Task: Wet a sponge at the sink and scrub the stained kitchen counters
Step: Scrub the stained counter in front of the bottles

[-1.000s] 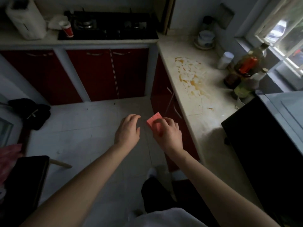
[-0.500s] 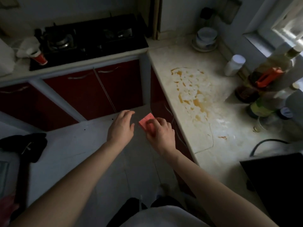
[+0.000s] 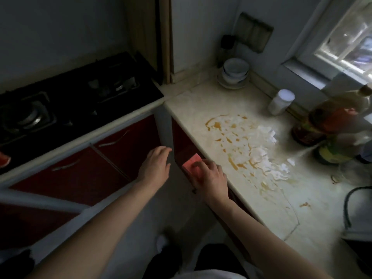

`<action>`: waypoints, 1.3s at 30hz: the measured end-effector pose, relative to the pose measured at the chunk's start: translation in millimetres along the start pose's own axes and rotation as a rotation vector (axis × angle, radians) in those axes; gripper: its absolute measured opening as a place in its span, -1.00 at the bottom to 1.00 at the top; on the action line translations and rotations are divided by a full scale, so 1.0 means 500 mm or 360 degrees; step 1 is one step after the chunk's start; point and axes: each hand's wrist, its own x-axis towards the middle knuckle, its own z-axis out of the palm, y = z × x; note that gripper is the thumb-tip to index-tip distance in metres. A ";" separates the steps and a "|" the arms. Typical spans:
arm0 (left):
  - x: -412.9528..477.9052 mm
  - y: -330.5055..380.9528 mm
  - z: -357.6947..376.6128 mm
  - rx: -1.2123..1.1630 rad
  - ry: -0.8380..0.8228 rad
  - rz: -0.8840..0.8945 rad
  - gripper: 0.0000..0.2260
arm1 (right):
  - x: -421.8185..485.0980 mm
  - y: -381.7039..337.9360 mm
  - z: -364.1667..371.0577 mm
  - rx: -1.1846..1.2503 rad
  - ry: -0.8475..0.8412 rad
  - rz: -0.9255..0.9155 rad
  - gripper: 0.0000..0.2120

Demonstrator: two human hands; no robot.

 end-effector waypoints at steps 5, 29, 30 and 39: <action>0.125 -0.037 -0.009 0.0001 -0.0123 0.0140 -0.58 | 0.083 -0.011 0.005 -0.0084 0.0065 0.0225 -0.67; 0.627 -0.022 0.149 0.0540 -0.0853 0.0444 -0.39 | 0.426 0.098 0.112 -0.0146 0.0084 0.0262 -0.67; 0.639 -0.017 0.153 0.0584 -0.0879 0.0486 -0.33 | 0.441 0.100 0.108 -0.0158 0.0111 0.0296 -0.67; 0.730 0.066 0.197 0.0854 -0.0968 0.0737 -0.07 | 0.556 0.187 0.069 -0.0274 0.0338 0.0615 -0.79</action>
